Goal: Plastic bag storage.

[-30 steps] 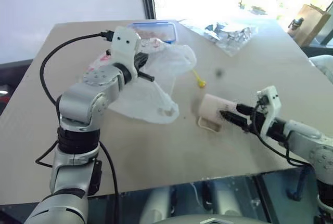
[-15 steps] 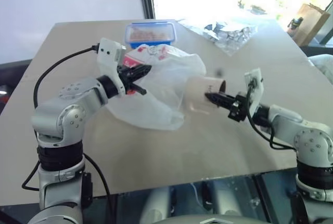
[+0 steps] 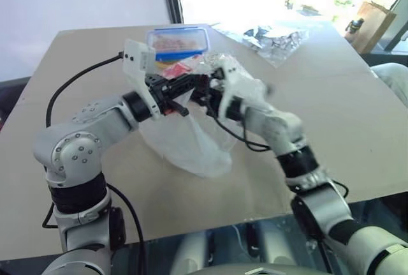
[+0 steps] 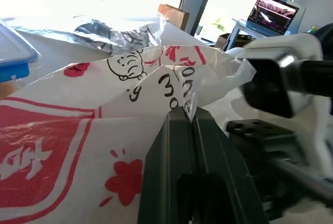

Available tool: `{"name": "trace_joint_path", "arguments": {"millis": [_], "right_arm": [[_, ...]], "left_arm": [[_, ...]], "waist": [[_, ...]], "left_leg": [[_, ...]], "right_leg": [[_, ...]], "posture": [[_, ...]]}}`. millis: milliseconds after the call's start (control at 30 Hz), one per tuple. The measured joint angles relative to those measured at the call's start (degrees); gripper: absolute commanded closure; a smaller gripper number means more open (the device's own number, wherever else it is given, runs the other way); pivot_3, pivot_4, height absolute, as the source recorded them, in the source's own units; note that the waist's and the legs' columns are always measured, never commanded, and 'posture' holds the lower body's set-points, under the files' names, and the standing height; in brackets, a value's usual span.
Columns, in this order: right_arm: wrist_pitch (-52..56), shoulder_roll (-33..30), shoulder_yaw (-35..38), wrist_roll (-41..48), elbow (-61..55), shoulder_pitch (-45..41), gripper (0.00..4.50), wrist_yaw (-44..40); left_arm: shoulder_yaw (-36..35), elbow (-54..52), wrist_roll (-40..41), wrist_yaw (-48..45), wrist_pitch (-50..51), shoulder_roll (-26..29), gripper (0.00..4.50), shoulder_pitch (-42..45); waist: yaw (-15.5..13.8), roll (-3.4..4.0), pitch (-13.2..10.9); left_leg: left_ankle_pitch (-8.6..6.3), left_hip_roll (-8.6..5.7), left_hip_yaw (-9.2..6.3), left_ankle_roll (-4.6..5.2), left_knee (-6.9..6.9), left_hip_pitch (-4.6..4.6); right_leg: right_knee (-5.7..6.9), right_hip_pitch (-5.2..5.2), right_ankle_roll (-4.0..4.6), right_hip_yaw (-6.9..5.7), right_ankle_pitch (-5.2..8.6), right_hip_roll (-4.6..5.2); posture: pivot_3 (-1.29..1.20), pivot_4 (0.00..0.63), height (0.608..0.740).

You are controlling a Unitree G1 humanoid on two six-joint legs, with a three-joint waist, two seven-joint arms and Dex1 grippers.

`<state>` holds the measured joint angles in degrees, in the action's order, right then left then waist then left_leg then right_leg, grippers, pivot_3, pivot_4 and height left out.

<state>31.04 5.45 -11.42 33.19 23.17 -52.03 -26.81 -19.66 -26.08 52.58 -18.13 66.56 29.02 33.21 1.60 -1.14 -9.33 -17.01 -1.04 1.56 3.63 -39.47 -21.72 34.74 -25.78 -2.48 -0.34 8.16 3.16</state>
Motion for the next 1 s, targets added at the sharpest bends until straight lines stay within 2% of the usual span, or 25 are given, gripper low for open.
{"name": "trace_joint_path", "arguments": {"millis": [133,167,200,267,367,400,433,500,700,767,900,1000], "right_arm": [[-8.81,2.06,-0.47,-5.65,12.9,-3.14,2.52,-4.95],[-10.43,2.08,-0.45,-7.11,14.73,-3.36,1.79,-5.83],[-11.21,2.08,-0.44,-7.73,15.34,-3.4,1.44,-6.32],[-11.17,1.78,0.03,-8.53,14.01,-3.32,0.45,-7.24],[-8.38,-1.35,0.53,-8.31,3.51,-1.25,0.45,-9.19],[-5.96,-3.75,0.66,-7.51,-2.86,0.76,0.1,-10.08],[-4.86,-4.85,0.76,-7.0,-5.61,1.75,0.05,-10.56],[0.74,-9.15,2.46,-3.37,-16.04,5.35,0.02,-11.18],[12.77,-17.13,7.57,5.27,-37.74,6.79,0.02,-8.91],[14.5,-20.09,8.18,5.56,-40.98,7.24,0.02,-7.45],[15.06,-22.0,9.5,4.92,-40.98,8.57,0.02,-6.02],[9.33,-20.37,5.45,-2.2,-30.28,8.08,0.02,-5.81]], "left_arm": [[-0.18,-0.11,-0.7,3.84,-0.16,-0.08,4.5,-0.56],[-0.31,0.26,-1.09,5.15,-0.66,-0.21,4.5,-0.5],[-0.44,0.46,-1.38,5.78,-0.83,-0.31,4.5,-0.46],[-0.06,1.6,-3.67,7.27,-1.94,0.05,4.5,-0.43],[0.94,4.13,-8.17,8.93,-4.06,0.56,4.5,-0.38],[1.95,5.31,-10.59,9.73,-5.35,1.2,4.5,-0.45],[2.03,6.05,-11.64,10.02,-5.89,1.43,4.5,-0.53],[2.7,9.12,-15.46,11.85,-7.68,1.56,4.5,-0.11],[4.82,13.51,-21.25,12.11,-12.51,1.33,4.5,2.27],[6.28,13.82,-23.1,11.85,-14.51,1.88,4.5,2.91],[6.81,14.32,-24.34,10.53,-16.08,1.95,4.5,3.11],[8.85,14.4,-24.71,9.25,-16.9,0.43,4.5,5.59]], "waist": [[0.01,0.02,-0.01],[0.09,0.03,-0.02],[0.17,0.03,-0.02],[0.49,0.07,-0.04],[0.58,0.09,-0.05],[0.43,0.09,-0.05],[0.42,0.09,-0.05],[0.32,0.1,-0.06],[0.32,0.1,-0.06],[0.2,0.1,-0.06],[0.13,0.1,-0.06],[0.09,0.05,-0.04]], "left_leg": [[0.01,-0.14,-0.24,-0.03,0.04,-0.11],[0.01,-0.17,-0.25,-0.03,0.04,-0.12],[0.01,-0.18,-0.25,-0.03,0.05,-0.12],[0.05,-0.19,-0.29,-0.1,0.12,-0.12],[0.11,-0.18,-0.45,-0.23,0.21,-0.12],[0.12,-0.18,-0.49,-0.25,0.22,-0.13],[0.13,-0.19,-0.49,-0.25,0.22,-0.13],[0.13,-0.22,-0.47,-0.25,0.21,-0.14],[0.15,-0.19,-0.45,-0.28,0.21,-0.08],[0.15,-0.24,-0.43,-0.27,0.2,-0.08],[0.15,-0.27,-0.39,-0.25,0.19,-0.07],[0.16,-0.3,-0.37,-0.24,0.17,-0.03]], "right_leg": [[-0.04,0.0,0.0,-0.18,0.0,0.12],[-0.05,0.0,0.0,-0.19,0.0,0.15],[-0.05,-0.01,-0.01,-0.19,0.0,0.16],[-0.04,-0.03,0.0,-0.22,0.01,0.16],[-0.01,-0.05,0.07,-0.36,0.05,0.15],[-0.01,-0.04,0.09,-0.4,0.06,0.16],[0.0,-0.04,0.09,-0.4,0.06,0.17],[0.0,-0.04,0.08,-0.4,0.06,0.22],[-0.02,-0.06,0.17,-0.41,0.11,0.22],[-0.04,-0.06,0.17,-0.41,0.11,0.31],[-0.01,-0.06,0.17,-0.39,0.11,0.37],[0.03,-0.03,0.17,-0.38,0.11,0.37]], "posture": [[0.0,0.15,0.74],[0.0,0.15,0.74],[0.0,0.15,0.74],[0.0,0.15,0.74],[0.0,0.15,0.74],[0.0,0.15,0.74],[0.0,0.15,0.74],[0.0,0.15,0.74],[0.0,0.15,0.74],[0.0,0.15,0.74],[0.0,0.15,0.74],[0.0,0.15,0.74]]}}
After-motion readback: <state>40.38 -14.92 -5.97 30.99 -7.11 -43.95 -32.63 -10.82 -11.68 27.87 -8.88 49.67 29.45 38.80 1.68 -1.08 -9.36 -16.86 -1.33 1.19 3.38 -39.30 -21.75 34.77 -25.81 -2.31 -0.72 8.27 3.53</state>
